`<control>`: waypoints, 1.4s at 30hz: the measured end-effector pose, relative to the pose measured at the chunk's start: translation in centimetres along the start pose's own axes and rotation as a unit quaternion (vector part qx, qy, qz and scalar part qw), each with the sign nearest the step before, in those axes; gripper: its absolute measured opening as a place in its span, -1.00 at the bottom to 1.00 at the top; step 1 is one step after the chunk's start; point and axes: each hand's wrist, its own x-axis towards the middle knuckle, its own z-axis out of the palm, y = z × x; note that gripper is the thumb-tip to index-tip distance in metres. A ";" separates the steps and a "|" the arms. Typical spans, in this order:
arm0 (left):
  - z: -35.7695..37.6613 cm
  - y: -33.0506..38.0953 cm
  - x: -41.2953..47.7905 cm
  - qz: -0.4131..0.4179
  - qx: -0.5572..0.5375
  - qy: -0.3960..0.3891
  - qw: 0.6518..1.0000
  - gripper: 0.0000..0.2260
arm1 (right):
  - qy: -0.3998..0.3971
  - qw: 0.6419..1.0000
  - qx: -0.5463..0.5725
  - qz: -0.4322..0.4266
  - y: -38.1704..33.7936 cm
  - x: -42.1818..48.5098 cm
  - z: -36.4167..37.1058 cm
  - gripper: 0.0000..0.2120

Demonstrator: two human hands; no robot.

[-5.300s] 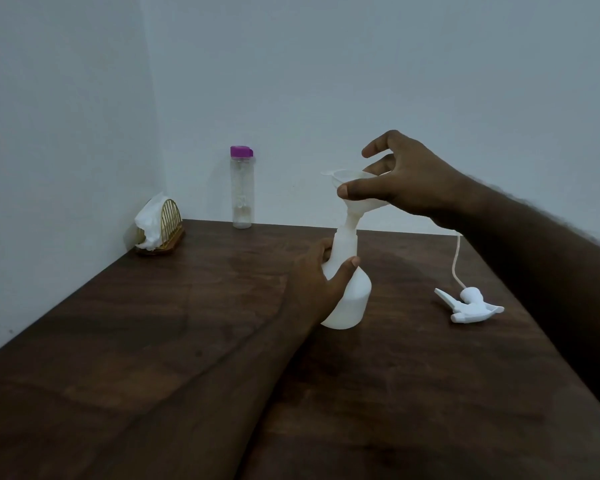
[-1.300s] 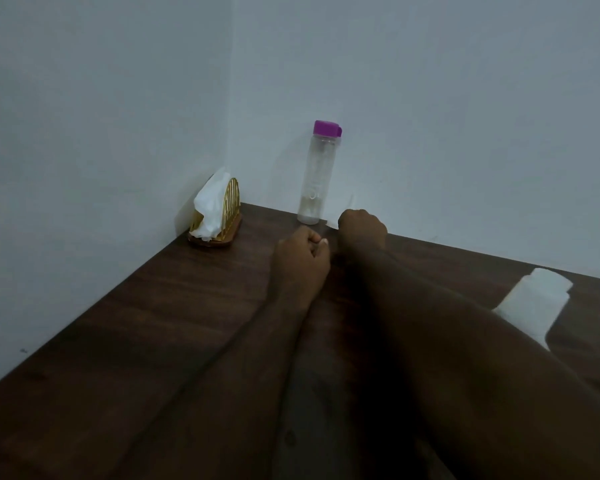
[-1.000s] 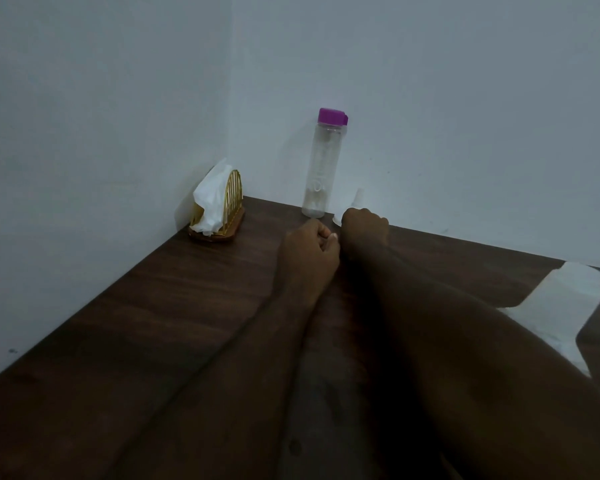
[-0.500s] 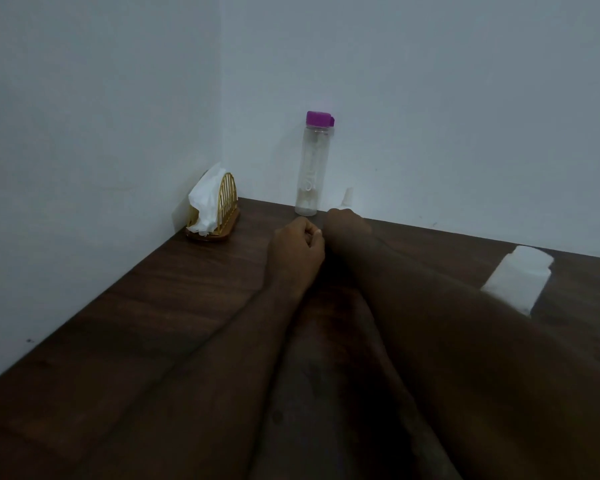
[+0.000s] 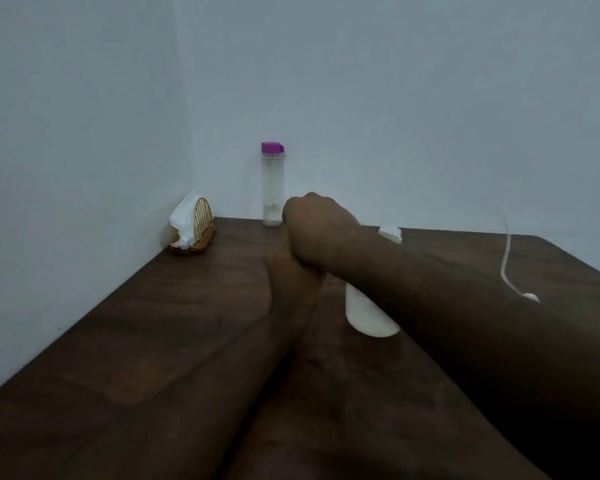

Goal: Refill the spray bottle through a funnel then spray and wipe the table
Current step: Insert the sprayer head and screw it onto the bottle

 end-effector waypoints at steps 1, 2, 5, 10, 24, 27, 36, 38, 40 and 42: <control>0.0 1.1 -0.5 0.015 -0.018 0.011 1.000 -0.54 | 0.019 1.000 0.009 -0.011 0.5 -1.1 -0.5 -0.78; 0.1 1.9 -1.0 0.027 -0.047 0.020 0.998 -0.56 | 0.041 0.999 0.024 -0.017 1.2 -2.1 -1.0 -0.84; 0.4 3.5 -2.4 0.061 -0.115 0.023 0.991 -0.80 | 0.140 0.985 0.096 -0.027 4.3 -5.2 -2.0 -0.84; 2.2 3.7 -3.4 0.093 -0.076 -0.011 0.993 -0.65 | 0.264 0.952 0.128 0.082 12.4 -9.3 -1.3 -0.85; 4.7 2.5 -5.1 0.093 0.009 -0.086 0.992 -0.34 | -0.045 0.939 0.058 0.337 24.2 -11.7 5.9 -0.87; 4.7 2.7 -5.4 0.089 0.009 -0.084 0.992 -0.37 | -0.036 0.947 0.047 0.316 24.1 -11.8 6.4 -0.84; 4.1 2.6 -5.0 0.061 0.013 -0.084 0.994 -0.37 | -0.021 0.962 0.043 0.270 22.5 -11.5 7.5 -0.84; 4.0 2.4 -4.8 0.050 0.006 -0.080 0.996 -0.37 | -0.022 0.960 0.073 0.268 22.4 -11.6 7.3 -0.76; 3.9 2.2 -4.7 0.037 -0.008 -0.078 0.996 -0.38 | 0.042 0.958 0.106 0.262 22.1 -11.8 6.9 -0.76; 3.8 2.1 -4.7 0.022 -0.020 -0.082 0.996 -0.38 | 0.113 0.942 0.153 0.275 22.2 -12.2 6.2 -0.87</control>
